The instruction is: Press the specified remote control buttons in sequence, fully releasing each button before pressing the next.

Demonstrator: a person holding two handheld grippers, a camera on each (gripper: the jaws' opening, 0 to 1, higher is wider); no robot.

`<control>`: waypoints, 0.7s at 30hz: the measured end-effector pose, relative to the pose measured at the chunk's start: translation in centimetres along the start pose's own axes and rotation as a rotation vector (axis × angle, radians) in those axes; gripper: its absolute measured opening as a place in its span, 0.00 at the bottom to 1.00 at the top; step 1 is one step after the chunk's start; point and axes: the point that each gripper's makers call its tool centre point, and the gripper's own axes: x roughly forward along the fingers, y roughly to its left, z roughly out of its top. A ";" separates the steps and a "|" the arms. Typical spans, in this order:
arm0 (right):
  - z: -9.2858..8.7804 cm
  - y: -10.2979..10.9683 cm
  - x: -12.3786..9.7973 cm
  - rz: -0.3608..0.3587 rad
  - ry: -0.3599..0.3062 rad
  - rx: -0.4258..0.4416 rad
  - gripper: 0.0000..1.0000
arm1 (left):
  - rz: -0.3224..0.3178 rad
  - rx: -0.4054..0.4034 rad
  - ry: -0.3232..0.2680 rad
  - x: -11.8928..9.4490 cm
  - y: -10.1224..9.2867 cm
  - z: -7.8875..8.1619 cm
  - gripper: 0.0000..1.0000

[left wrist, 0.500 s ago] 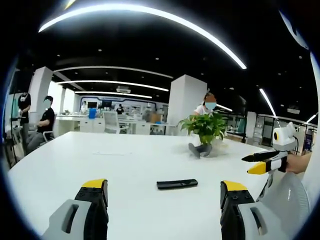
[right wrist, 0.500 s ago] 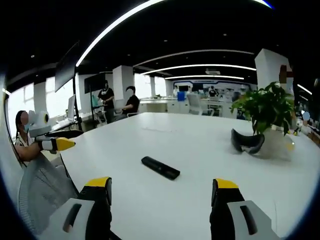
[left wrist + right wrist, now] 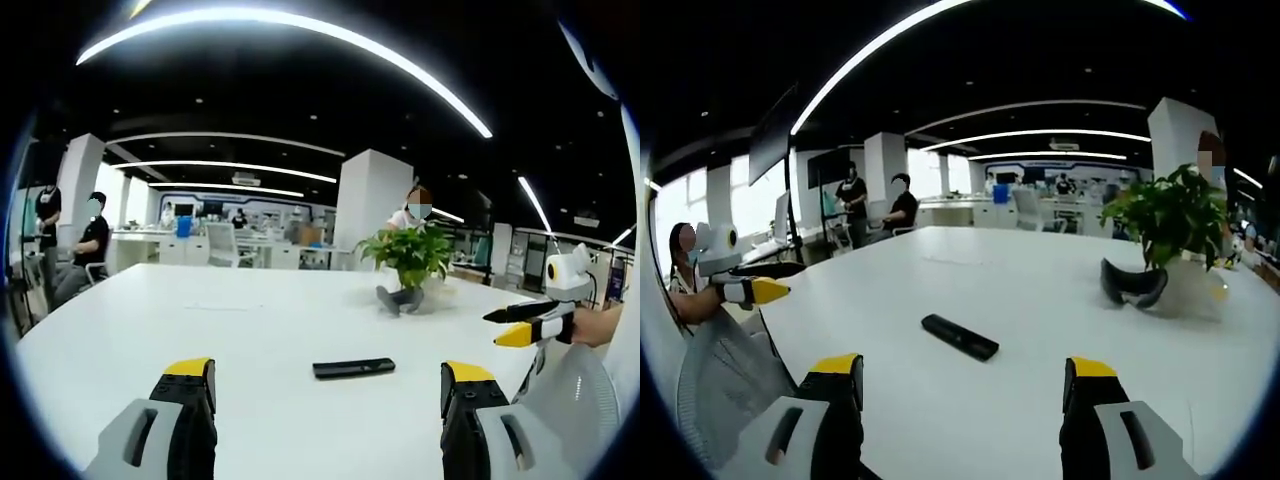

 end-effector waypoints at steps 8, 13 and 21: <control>0.0 0.0 0.0 0.003 0.003 -0.006 0.80 | 0.008 0.005 0.025 0.2 0.1 -0.4 0.97; 0.0 0.1 0.0 0.013 0.004 -0.008 0.80 | 0.016 0.005 0.036 0.2 0.3 -0.6 0.97; -0.4 0.4 0.2 0.027 0.024 -0.019 0.78 | 0.021 0.009 0.057 0.2 0.3 -1.0 0.97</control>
